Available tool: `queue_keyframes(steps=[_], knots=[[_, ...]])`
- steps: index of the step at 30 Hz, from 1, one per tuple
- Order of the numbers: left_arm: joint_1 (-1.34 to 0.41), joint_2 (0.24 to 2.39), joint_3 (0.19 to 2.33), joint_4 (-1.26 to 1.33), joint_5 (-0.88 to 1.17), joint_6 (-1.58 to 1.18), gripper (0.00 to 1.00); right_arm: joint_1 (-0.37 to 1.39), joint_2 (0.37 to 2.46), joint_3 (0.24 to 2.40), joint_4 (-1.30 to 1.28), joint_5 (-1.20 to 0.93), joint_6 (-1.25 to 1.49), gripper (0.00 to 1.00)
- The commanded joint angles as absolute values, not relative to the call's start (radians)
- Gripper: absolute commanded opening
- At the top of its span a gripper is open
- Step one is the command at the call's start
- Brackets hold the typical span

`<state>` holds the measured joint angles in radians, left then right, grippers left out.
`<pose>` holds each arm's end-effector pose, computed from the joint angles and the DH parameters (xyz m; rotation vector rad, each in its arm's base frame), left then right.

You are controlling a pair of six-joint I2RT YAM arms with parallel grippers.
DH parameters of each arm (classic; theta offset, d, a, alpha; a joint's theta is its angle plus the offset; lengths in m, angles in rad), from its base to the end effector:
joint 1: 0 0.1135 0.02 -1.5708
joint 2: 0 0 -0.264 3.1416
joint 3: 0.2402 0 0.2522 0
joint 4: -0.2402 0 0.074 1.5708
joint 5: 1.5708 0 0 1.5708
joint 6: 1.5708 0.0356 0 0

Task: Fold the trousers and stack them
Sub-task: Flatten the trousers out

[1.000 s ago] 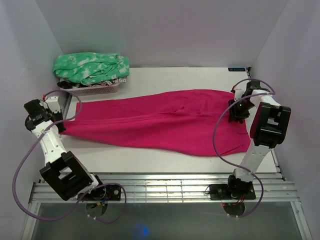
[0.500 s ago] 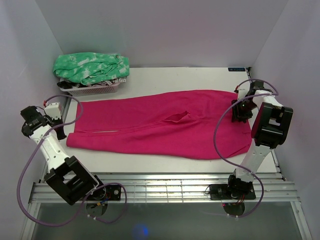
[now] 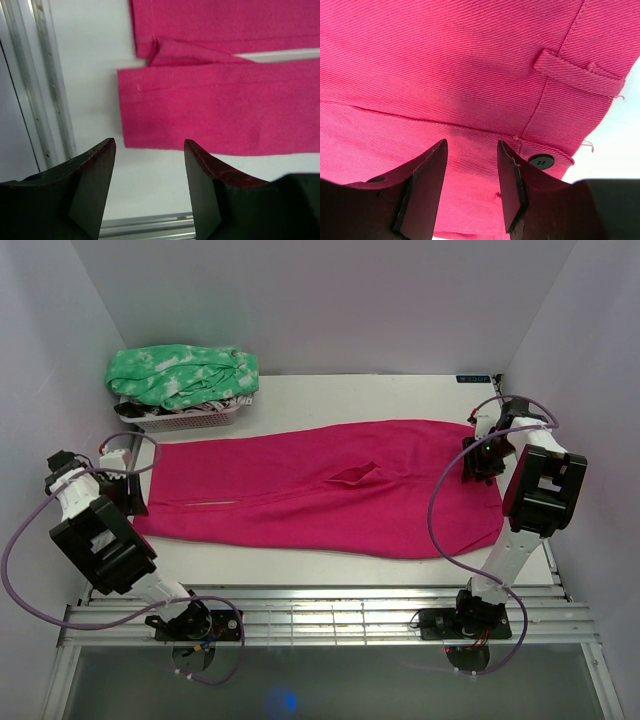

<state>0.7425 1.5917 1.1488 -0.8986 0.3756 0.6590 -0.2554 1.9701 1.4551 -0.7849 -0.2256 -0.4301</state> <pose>0.2276 0.1911 0.2224 -0.0540 2.7203 -0.1932 0.3837 -0.0920 0.1836 -0.2880 2.7924 0.1709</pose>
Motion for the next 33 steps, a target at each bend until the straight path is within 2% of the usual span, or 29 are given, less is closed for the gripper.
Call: queue_keyframes(steps=[1, 8, 15, 16, 20, 21, 23, 24, 28, 33], knots=[[0.752, 1.656, 1.226, -0.836, 0.434, 0.729, 0.68, -0.262, 1.956, 1.49, -0.824, -0.259, -0.443, 0.51], [0.747, 1.836, 1.337, -0.874, 0.514, 0.722, 0.66, -0.261, 1.954, 1.506, -0.834, -0.239, -0.445, 0.51], [0.739, 1.842, 1.313, -0.896, 0.617, 0.723, 0.61, -0.262, 1.959, 1.513, -0.839, -0.226, -0.449, 0.5], [0.738, 1.841, 1.304, -0.896, 0.618, 0.718, 0.59, -0.262, 1.959, 1.511, -0.839, -0.225, -0.449, 0.5], [0.739, 1.824, 1.276, -0.896, 0.607, 0.707, 0.34, -0.262, 1.948, 1.508, -0.838, -0.227, -0.456, 0.5], [0.741, 1.8, 1.269, -0.896, 0.606, 0.706, 0.23, -0.261, 1.947, 1.508, -0.838, -0.227, -0.457, 0.5], [0.744, 1.76, 1.249, -0.897, 0.607, 0.706, 0.13, -0.262, 1.939, 1.511, -0.838, -0.229, -0.46, 0.49], [0.745, 1.737, 1.24, -0.9, 0.609, 0.707, 0.02, -0.261, 1.936, 1.511, -0.838, -0.229, -0.462, 0.49], [0.794, 1.506, 1.21, -0.942, 0.618, 0.703, 0.0, -0.262, 1.914, 1.5, -0.836, -0.229, -0.469, 0.44], [0.943, 1.194, 1.17, -1.116, 0.64, 0.899, 0.0, -0.264, 1.89, 1.497, -0.825, -0.244, -0.474, 0.38]])
